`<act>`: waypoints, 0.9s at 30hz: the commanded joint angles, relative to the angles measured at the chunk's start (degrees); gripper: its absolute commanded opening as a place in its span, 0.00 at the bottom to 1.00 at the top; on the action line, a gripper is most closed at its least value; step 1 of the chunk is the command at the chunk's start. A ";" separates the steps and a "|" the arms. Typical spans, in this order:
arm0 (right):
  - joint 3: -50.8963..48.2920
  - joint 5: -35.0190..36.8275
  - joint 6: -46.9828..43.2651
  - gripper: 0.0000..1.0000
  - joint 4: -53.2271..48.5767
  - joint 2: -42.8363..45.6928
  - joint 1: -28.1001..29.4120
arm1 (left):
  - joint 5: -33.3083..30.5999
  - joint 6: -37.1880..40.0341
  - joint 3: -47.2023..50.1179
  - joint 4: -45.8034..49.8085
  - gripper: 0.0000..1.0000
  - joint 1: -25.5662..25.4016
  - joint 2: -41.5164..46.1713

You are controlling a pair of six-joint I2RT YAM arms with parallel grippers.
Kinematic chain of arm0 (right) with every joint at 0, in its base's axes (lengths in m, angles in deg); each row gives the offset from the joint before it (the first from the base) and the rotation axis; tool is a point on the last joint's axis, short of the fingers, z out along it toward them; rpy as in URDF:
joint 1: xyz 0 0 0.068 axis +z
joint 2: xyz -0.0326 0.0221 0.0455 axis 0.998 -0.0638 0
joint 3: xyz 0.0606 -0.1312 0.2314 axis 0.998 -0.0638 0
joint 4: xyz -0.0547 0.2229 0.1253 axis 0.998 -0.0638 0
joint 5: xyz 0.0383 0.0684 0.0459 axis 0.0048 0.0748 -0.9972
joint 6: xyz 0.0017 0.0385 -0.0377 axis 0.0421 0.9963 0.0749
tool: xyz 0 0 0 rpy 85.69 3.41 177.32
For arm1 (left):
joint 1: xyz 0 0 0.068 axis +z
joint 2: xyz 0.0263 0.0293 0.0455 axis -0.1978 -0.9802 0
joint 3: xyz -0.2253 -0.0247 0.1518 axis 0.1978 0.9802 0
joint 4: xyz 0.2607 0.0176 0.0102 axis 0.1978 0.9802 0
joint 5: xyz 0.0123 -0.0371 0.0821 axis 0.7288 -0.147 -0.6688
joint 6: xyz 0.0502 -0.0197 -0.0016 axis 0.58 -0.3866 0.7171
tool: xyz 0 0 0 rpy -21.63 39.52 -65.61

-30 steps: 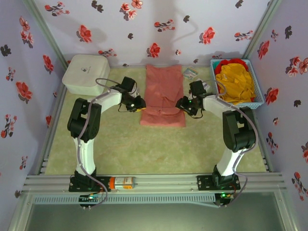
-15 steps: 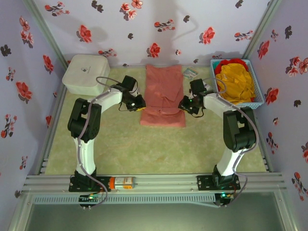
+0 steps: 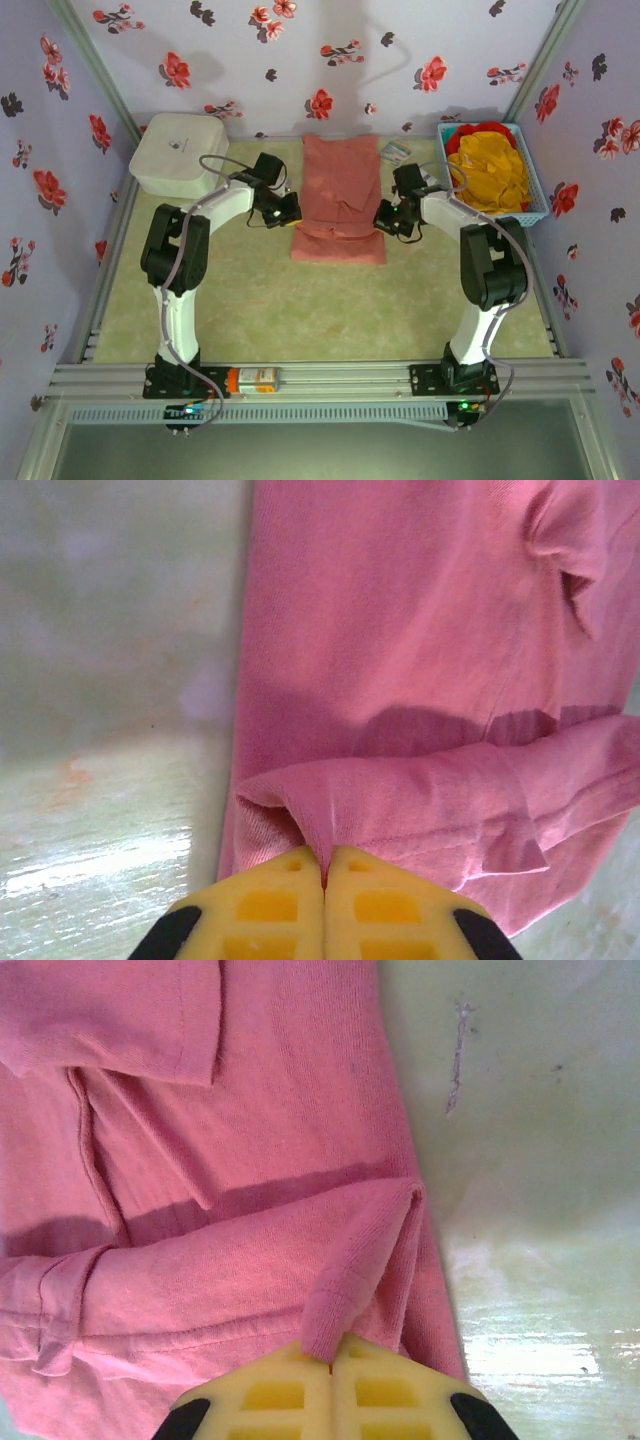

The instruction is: Fold and stack the t-shirts

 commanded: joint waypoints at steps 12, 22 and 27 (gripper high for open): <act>6.97 -0.62 3.57 0.00 0.22 -1.97 -2.57 | 0.68 0.92 -13.21 5.98 0.00 1.60 -5.16; 12.69 -4.32 7.54 0.00 3.07 -9.32 -4.54 | 3.11 -0.93 -20.46 6.17 0.00 3.89 -11.82; 15.40 -5.90 7.84 0.00 4.36 -12.52 -4.76 | 4.65 -1.35 -24.49 6.86 0.01 4.59 -15.84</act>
